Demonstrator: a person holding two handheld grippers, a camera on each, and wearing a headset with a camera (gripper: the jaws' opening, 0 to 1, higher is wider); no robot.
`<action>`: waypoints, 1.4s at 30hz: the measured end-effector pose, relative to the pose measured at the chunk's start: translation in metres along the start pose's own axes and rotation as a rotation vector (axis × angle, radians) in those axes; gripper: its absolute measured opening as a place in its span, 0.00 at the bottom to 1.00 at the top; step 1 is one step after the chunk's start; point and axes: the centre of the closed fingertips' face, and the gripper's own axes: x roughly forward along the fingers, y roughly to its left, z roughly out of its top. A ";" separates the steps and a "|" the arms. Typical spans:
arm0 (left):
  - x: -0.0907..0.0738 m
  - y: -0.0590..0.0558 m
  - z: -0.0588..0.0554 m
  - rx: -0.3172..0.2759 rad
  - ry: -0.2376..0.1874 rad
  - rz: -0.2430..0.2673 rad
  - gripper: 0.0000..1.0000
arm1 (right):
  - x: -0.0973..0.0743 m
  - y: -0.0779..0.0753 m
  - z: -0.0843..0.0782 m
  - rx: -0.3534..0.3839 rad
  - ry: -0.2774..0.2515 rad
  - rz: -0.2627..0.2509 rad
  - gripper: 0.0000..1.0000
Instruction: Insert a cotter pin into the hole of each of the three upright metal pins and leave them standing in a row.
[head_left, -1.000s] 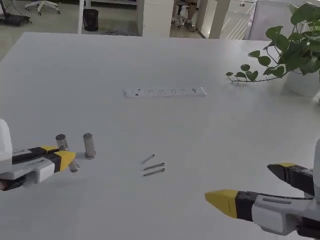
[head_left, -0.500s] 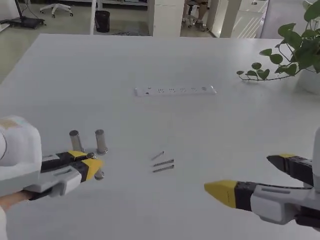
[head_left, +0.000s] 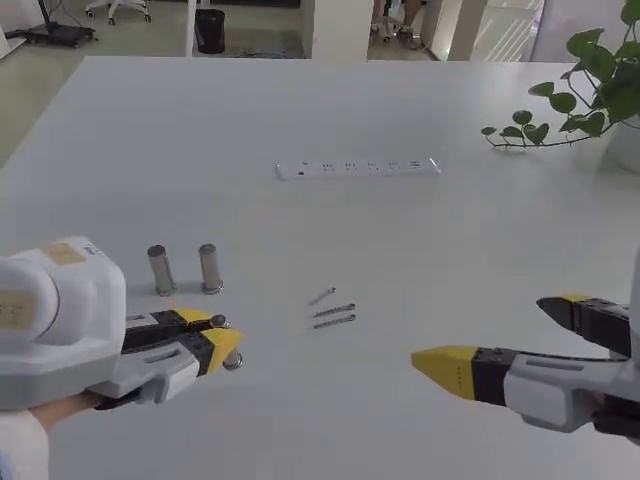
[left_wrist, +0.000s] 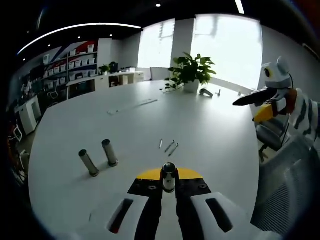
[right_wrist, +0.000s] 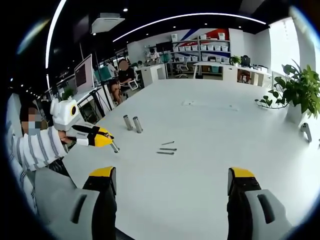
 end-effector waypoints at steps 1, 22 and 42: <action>0.001 -0.002 -0.002 0.007 0.004 -0.004 0.05 | 0.000 0.001 -0.001 0.000 0.002 0.002 0.91; 0.013 -0.024 -0.022 0.115 0.075 -0.061 0.05 | 0.005 0.005 -0.010 -0.005 0.043 0.018 0.91; 0.026 -0.028 -0.039 0.107 0.097 -0.030 0.05 | 0.008 0.008 -0.013 -0.003 0.054 0.035 0.90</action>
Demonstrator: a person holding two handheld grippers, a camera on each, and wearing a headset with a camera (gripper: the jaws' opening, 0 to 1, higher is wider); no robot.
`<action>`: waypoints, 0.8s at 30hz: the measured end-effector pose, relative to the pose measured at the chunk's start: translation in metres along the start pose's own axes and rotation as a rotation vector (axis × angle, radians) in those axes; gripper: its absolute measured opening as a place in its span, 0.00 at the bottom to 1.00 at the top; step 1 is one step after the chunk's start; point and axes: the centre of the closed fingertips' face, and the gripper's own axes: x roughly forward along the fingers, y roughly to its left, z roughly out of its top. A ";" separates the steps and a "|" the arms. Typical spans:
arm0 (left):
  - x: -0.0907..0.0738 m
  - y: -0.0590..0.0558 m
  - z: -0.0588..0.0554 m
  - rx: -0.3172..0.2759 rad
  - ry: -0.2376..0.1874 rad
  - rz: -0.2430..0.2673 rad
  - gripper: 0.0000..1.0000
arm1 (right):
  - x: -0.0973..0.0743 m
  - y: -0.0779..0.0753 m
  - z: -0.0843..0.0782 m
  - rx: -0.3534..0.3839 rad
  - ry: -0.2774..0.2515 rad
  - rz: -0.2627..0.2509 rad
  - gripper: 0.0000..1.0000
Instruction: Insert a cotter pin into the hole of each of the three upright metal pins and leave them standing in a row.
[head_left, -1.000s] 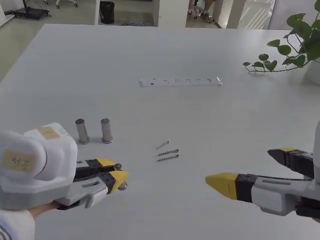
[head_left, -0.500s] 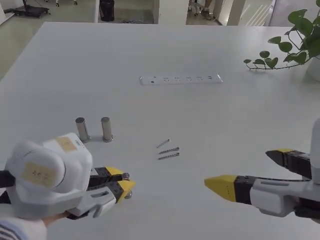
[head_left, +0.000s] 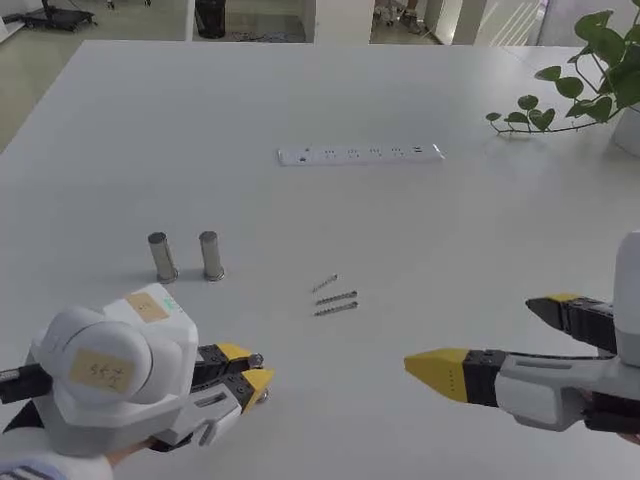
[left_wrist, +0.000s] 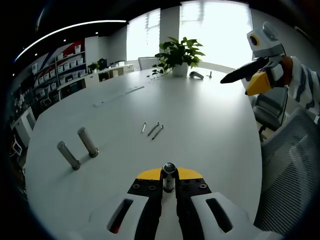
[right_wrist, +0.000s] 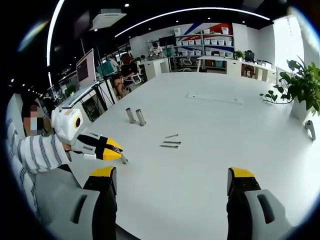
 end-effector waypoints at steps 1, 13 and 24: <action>0.000 0.000 0.000 -0.001 0.001 0.000 0.05 | 0.000 0.000 0.000 0.001 -0.001 0.000 0.90; 0.004 -0.001 -0.004 -0.014 0.001 0.017 0.05 | 0.001 0.000 -0.002 0.004 0.000 0.004 0.90; 0.002 -0.001 -0.004 -0.028 -0.007 0.015 0.05 | 0.000 -0.002 -0.004 0.011 0.003 -0.004 0.90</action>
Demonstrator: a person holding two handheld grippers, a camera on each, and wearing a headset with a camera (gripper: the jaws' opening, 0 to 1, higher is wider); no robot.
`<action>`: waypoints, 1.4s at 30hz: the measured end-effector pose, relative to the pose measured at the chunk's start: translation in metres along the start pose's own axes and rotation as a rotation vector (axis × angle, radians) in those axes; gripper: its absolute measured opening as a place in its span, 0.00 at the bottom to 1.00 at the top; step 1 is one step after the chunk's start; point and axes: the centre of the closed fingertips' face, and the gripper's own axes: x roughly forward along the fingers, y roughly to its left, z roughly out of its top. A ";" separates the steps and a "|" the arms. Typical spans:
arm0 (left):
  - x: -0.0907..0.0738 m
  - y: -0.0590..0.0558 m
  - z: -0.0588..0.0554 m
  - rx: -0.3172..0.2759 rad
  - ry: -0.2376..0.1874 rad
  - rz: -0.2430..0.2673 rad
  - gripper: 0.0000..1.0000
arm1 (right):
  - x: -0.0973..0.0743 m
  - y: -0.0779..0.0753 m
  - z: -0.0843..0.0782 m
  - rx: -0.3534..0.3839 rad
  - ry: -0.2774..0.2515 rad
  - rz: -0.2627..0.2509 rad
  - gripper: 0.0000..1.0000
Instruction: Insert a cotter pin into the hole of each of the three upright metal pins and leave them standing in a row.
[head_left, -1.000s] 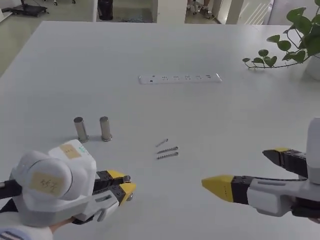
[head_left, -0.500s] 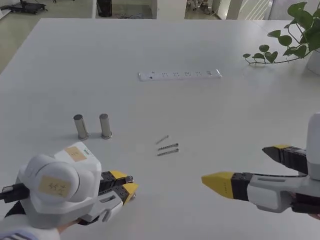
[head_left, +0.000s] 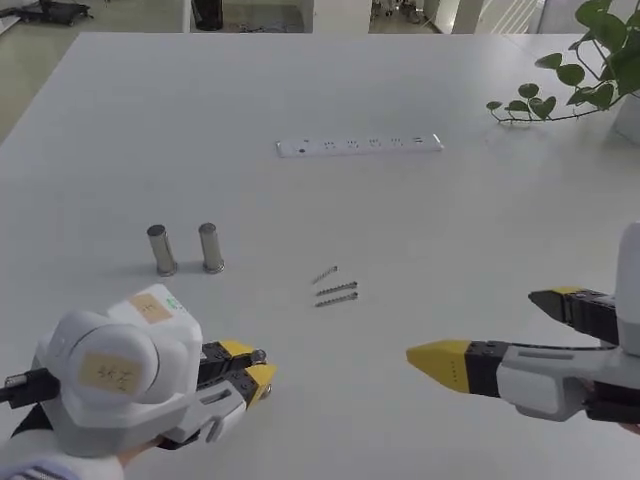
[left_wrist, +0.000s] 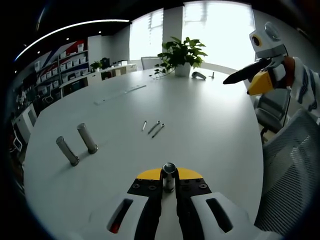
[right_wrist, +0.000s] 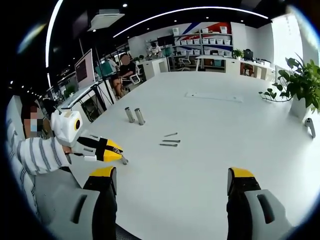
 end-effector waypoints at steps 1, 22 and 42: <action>0.000 0.000 0.000 -0.012 0.000 -0.002 0.05 | 0.000 0.000 0.000 0.000 0.002 0.000 0.90; -0.011 0.000 0.010 0.012 -0.025 -0.044 0.28 | -0.001 0.000 -0.001 -0.002 0.010 -0.007 0.90; -0.074 -0.008 0.012 -0.064 -0.068 -0.164 0.79 | -0.001 -0.003 -0.005 -0.002 0.021 -0.009 0.89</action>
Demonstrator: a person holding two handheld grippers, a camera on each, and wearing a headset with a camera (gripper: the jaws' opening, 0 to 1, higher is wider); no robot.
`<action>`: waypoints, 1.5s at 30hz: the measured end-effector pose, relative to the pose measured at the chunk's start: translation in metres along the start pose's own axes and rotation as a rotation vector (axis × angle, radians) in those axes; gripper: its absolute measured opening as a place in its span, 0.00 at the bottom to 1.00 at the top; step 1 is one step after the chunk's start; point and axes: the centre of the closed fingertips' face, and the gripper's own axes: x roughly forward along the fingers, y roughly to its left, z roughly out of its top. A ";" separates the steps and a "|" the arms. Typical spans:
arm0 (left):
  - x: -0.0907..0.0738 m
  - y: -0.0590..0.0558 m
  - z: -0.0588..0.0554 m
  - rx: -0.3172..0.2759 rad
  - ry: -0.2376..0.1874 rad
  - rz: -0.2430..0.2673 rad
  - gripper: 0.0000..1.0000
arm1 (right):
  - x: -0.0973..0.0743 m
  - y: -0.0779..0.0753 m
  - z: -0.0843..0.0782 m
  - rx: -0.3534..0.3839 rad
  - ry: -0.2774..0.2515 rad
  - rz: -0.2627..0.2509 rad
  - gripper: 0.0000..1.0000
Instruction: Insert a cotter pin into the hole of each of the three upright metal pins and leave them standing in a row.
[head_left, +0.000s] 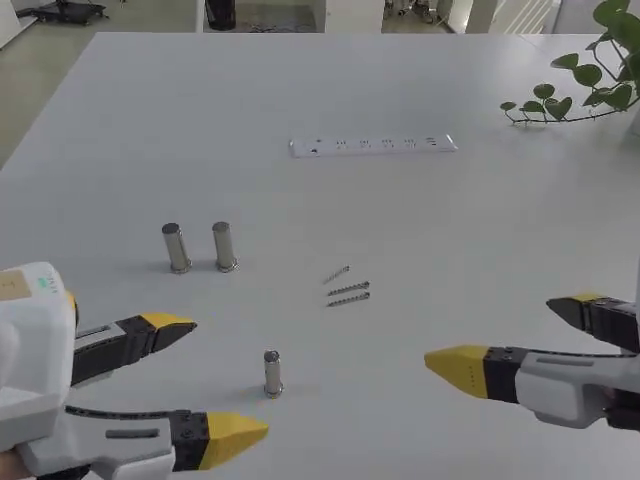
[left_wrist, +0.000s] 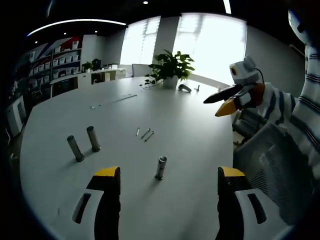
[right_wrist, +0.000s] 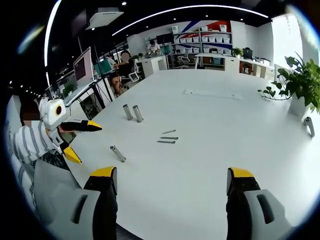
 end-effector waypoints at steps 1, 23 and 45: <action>-0.002 -0.002 0.000 -0.007 0.001 -0.005 0.82 | 0.000 0.000 0.000 -0.001 0.001 0.000 0.89; -0.040 0.003 -0.002 -0.033 -0.052 0.067 0.99 | 0.016 -0.019 0.009 -0.243 0.102 0.004 0.89; -0.049 -0.002 -0.009 -0.103 -0.082 0.117 0.99 | 0.057 -0.019 0.033 -0.395 0.153 0.079 0.80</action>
